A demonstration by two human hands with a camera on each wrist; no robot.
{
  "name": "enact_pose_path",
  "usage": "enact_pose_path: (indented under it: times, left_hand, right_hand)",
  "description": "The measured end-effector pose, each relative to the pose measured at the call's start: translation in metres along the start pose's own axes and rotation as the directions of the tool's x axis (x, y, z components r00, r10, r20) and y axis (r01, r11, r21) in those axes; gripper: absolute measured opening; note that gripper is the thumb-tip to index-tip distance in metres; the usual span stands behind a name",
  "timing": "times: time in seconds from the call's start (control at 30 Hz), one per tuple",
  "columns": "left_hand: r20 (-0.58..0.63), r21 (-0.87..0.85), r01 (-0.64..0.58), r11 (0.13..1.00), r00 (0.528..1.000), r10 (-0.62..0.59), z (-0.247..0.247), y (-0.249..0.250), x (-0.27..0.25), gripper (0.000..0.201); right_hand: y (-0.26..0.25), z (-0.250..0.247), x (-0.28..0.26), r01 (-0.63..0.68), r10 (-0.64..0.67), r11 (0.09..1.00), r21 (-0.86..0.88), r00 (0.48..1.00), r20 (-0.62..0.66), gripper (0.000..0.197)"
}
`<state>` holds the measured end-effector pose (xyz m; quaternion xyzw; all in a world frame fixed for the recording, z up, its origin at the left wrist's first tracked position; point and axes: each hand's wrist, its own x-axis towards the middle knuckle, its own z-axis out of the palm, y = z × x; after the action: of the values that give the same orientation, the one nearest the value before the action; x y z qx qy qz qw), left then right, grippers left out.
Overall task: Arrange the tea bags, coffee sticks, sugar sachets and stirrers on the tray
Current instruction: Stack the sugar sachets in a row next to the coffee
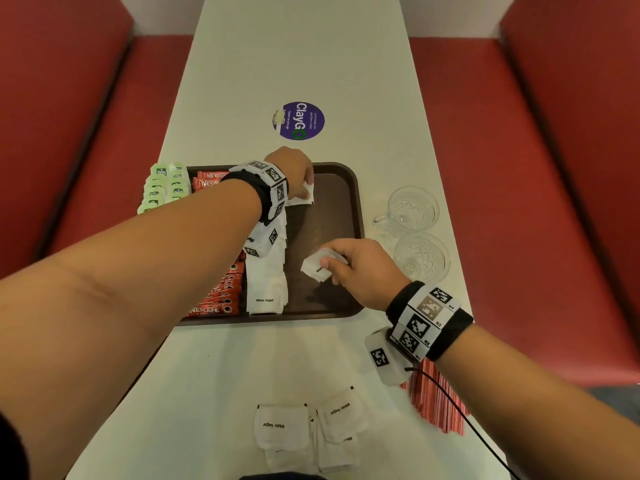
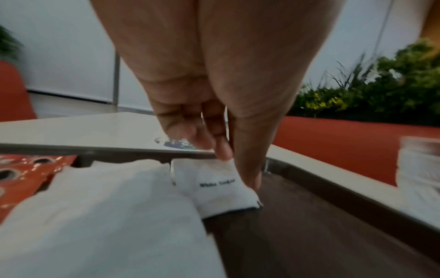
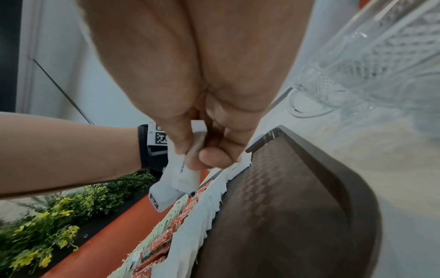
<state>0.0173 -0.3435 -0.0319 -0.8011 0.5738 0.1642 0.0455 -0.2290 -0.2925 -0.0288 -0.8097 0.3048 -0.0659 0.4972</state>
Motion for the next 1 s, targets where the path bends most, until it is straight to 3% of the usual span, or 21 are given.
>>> enact_pose_path:
  times: [0.13, 0.27, 0.37, 0.47, 0.57, 0.7, 0.77, 0.87, 0.93, 1.0]
  left_hand:
    - [0.087, 0.058, -0.021, 0.998, 0.996, 0.016, 0.005, 0.002, -0.003, 0.032]
    - [0.046, 0.015, -0.047, 0.999, 0.998, 0.046, 0.003, 0.001, -0.009, 0.032]
    - [-0.059, -0.135, -0.142, 0.981, 0.989, 0.135, -0.006, 0.008, -0.026, 0.026]
    - [-0.094, -0.331, -0.227, 0.916, 0.974, 0.208, -0.014, 0.021, -0.056, 0.036]
    - [0.004, -0.436, -0.261, 0.861, 0.957, 0.292, -0.015, 0.027, -0.086, 0.045]
    - [0.175, -0.455, -0.239, 0.858, 0.92, 0.349, -0.011, 0.022, -0.106, 0.025]
    - [0.186, -0.402, -0.237, 0.884, 0.925, 0.333, -0.009, 0.018, -0.106, 0.02]
    - [0.086, -0.3, -0.184, 0.936, 0.972, 0.219, -0.012, 0.001, -0.093, 0.018]
    - [-0.025, -0.209, -0.097, 0.973, 0.995, 0.094, -0.014, -0.015, -0.078, 0.023]
    - [-0.066, -0.144, -0.002, 0.99, 0.998, -0.008, -0.014, -0.027, -0.062, 0.027]
  right_hand:
    - [0.0, -0.001, 0.0, -0.004, 0.003, 1.0, -0.007, 0.999, -0.035, 0.012]
    - [-0.002, -0.005, 0.002, -0.045, 0.048, 0.996, 0.071, 0.998, -0.048, 0.008]
    - [-0.003, -0.007, 0.003, -0.038, 0.043, 0.994, 0.1, 0.997, -0.056, 0.005]
    - [-0.002, -0.004, 0.004, -0.042, 0.048, 0.996, 0.079, 0.996, -0.071, 0.002]
    - [-0.001, -0.001, 0.005, -0.047, 0.052, 0.997, 0.059, 0.995, -0.08, 0.004]
    - [-0.003, -0.002, 0.006, -0.068, 0.079, 0.992, 0.106, 0.992, -0.098, 0.004]
    - [-0.002, -0.001, 0.005, -0.07, 0.082, 0.991, 0.116, 0.992, -0.099, 0.003]
    - [-0.001, 0.001, 0.001, -0.07, 0.08, 0.986, 0.151, 0.995, -0.063, 0.028]
    - [-0.001, 0.0, -0.006, -0.072, 0.07, 0.988, 0.136, 0.997, 0.018, 0.04]
    - [-0.001, -0.001, -0.014, -0.063, 0.055, 0.996, 0.058, 0.988, 0.142, 0.034]
